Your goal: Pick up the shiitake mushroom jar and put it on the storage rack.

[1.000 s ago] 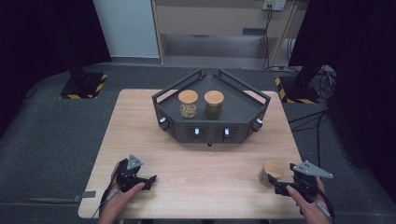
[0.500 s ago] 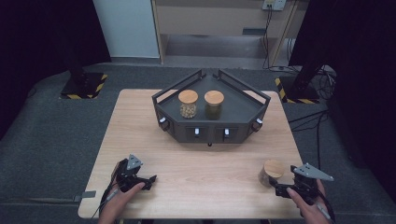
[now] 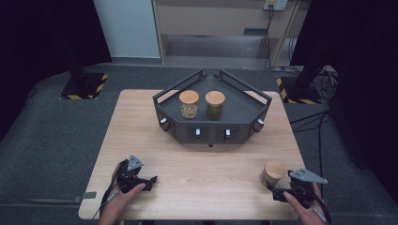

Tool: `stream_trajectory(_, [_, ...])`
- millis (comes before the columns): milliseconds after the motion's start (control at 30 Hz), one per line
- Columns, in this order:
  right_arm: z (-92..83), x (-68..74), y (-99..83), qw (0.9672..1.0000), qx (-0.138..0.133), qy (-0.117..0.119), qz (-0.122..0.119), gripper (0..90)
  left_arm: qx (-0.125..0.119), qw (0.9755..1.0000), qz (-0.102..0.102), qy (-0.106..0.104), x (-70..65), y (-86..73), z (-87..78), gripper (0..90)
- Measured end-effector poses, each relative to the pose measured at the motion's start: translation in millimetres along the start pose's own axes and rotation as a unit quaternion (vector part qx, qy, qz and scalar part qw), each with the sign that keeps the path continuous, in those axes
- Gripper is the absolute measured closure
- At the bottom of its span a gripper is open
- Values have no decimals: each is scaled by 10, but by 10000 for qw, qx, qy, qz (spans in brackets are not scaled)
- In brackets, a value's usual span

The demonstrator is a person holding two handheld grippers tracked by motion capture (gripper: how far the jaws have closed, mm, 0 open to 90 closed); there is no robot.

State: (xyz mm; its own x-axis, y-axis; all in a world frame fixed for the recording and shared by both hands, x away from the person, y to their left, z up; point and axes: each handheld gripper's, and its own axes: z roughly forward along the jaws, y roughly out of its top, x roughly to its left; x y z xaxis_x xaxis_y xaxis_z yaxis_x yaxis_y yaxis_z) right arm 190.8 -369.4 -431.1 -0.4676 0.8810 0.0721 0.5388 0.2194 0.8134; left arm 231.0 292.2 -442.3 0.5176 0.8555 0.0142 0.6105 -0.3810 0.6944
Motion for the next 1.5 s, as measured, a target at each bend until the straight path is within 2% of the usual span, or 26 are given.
stream_trajectory(400, [120, -1, 20, 10000, 68, 3, -18, 18, 0, 10000, 0, 1, 0, 0, 0, 0])
stream_trajectory(1067, [255, 25, 52, 10000, 7, -40, -13, 34, 0, 10000, -1, 0, 0, 0, 0, 0])
stream_trajectory(1267, [273, 42, 38, 9999, -46, -132, -8, 62, 1, 10000, 0, 1, 0, 0, 0, 0])
stream_trajectory(1500, [297, 53, 40, 9997, -110, -228, 31, 142, 0, 10000, 0, 0, 0, 0, 0, 0])
